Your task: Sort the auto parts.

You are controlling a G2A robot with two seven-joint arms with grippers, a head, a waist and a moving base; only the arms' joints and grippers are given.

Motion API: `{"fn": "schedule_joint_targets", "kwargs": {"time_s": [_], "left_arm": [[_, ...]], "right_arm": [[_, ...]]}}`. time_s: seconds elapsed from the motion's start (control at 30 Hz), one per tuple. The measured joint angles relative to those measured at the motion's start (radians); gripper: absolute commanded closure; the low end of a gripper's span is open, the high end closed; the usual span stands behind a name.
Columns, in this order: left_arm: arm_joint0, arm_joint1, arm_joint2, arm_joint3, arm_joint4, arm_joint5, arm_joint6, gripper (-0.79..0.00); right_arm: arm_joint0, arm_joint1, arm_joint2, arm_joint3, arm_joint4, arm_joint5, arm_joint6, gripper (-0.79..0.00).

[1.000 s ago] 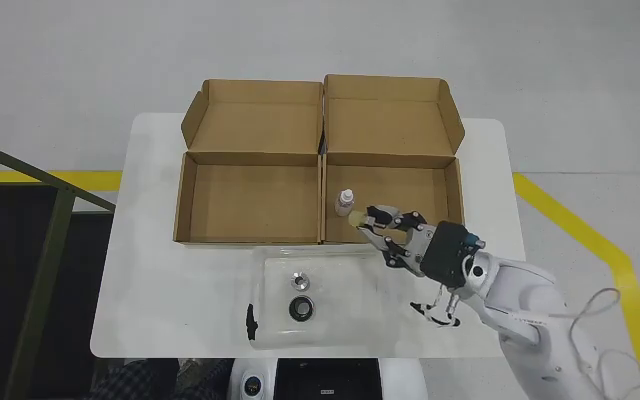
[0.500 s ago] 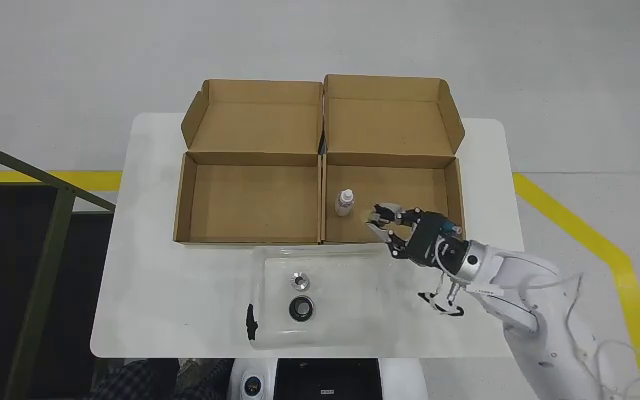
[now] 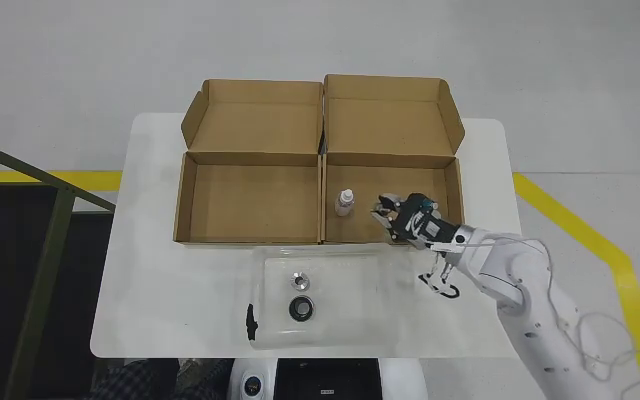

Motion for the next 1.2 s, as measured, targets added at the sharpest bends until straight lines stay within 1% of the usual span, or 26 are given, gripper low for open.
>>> {"fn": "schedule_joint_targets", "kwargs": {"time_s": [0.33, 0.73, 1.2], "left_arm": [[0.000, 0.000, 0.000, 0.000, 0.000, 0.000, 0.000, -0.785], [0.000, 0.000, 0.000, 0.000, 0.000, 0.000, 0.000, -0.785], [0.000, 0.000, 0.000, 0.000, 0.000, 0.000, 0.000, -0.785]], "right_arm": [[0.095, -0.012, -0.077, 0.102, -0.027, 0.025, 0.073, 0.000], [0.191, -0.031, -0.169, 0.216, -0.067, 0.053, 0.132, 0.000], [0.250, -0.049, -0.236, 0.298, -0.086, 0.081, 0.173, 0.000]]}}
